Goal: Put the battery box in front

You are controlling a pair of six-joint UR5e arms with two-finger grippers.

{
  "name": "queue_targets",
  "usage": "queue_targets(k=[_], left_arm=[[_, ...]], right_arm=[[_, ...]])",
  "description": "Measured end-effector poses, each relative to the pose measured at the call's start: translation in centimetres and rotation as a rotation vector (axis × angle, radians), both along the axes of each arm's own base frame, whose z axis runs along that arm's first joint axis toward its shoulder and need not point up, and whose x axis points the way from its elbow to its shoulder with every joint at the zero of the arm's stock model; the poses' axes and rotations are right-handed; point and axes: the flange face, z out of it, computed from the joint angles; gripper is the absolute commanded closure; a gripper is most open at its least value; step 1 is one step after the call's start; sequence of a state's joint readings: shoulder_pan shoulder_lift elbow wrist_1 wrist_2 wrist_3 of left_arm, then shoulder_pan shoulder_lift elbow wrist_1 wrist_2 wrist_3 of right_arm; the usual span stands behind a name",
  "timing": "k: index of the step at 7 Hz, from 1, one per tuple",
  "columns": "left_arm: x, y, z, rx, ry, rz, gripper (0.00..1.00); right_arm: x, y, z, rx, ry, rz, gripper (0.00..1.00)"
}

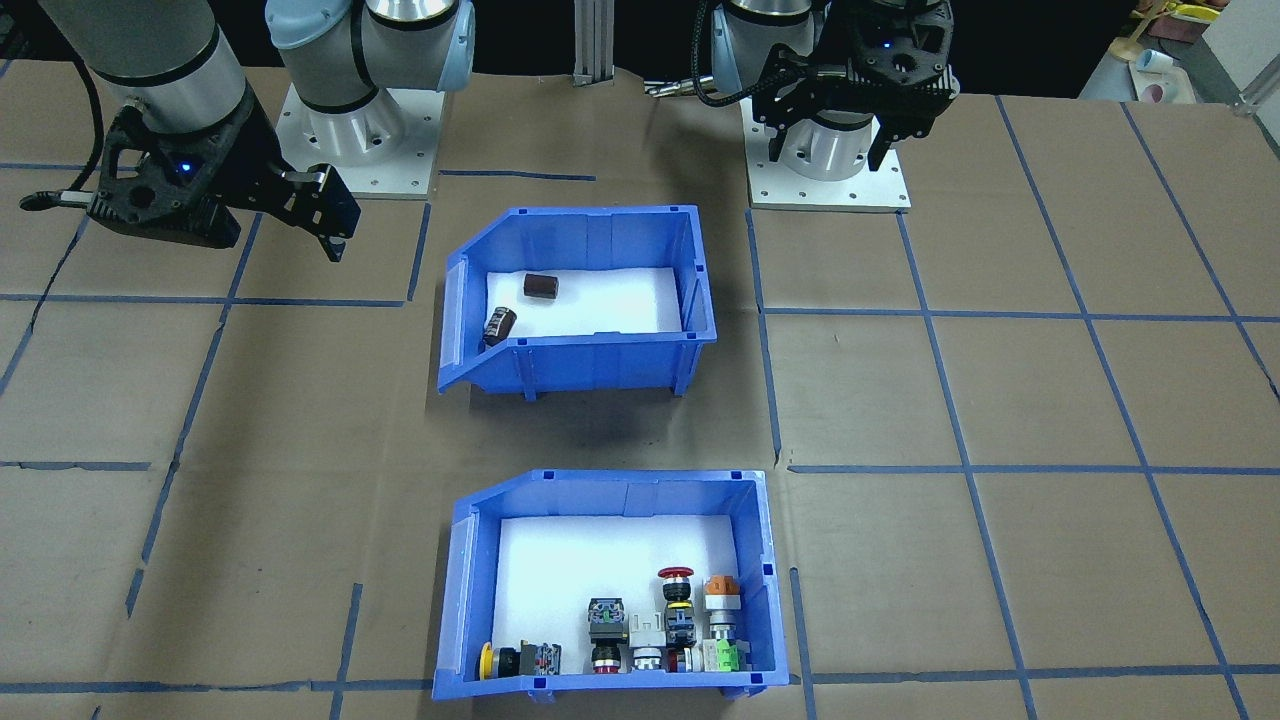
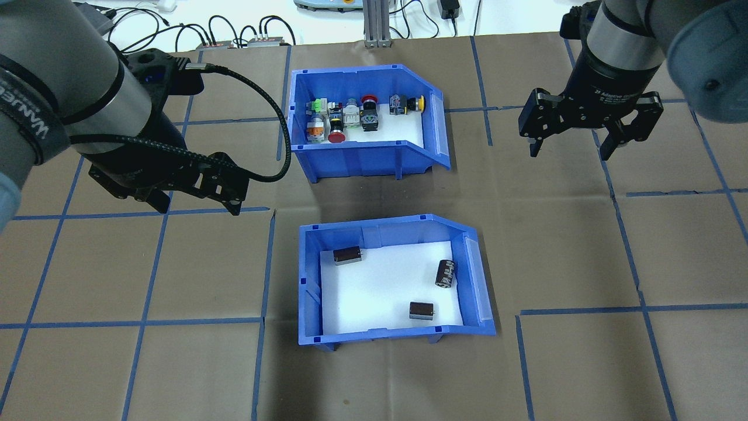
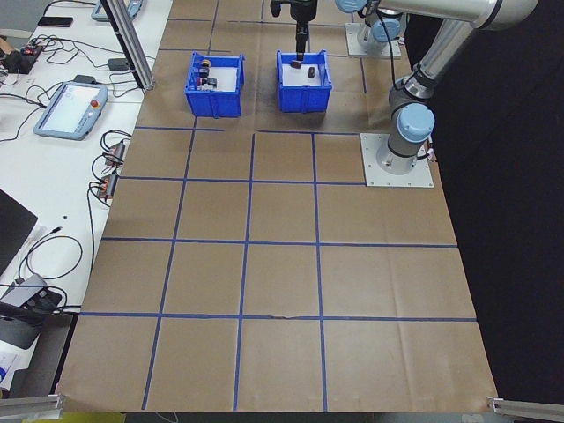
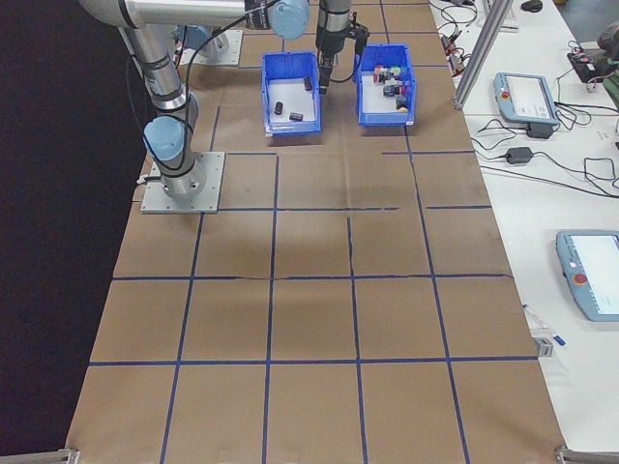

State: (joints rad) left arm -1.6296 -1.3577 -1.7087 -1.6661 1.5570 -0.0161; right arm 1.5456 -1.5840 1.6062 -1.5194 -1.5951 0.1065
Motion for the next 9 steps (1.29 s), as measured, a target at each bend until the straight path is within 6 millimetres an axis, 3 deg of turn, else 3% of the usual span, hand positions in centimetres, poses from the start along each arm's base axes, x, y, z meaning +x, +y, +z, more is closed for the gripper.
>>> queue_targets(k=[3,6,7,9], left_arm=[[0.0,1.4,-2.1,0.043,-0.015,0.387,0.01],[-0.7,4.3,-7.0,0.084,-0.023,0.933,0.01],[-1.6,5.0,-8.7,0.074,0.015,1.049,0.01],[-5.6,8.3,-12.4,0.025,0.080,1.253,0.01]], right_arm=[[0.1,-1.4,-0.1,-0.058,-0.007,0.195,0.00],[1.6,-6.3,-2.1,-0.067,-0.095,0.552,0.00],[3.2,-8.3,-2.5,-0.069,-0.113,0.674,0.00],[8.7,-11.0,-4.2,-0.059,-0.133,0.945,0.00]])
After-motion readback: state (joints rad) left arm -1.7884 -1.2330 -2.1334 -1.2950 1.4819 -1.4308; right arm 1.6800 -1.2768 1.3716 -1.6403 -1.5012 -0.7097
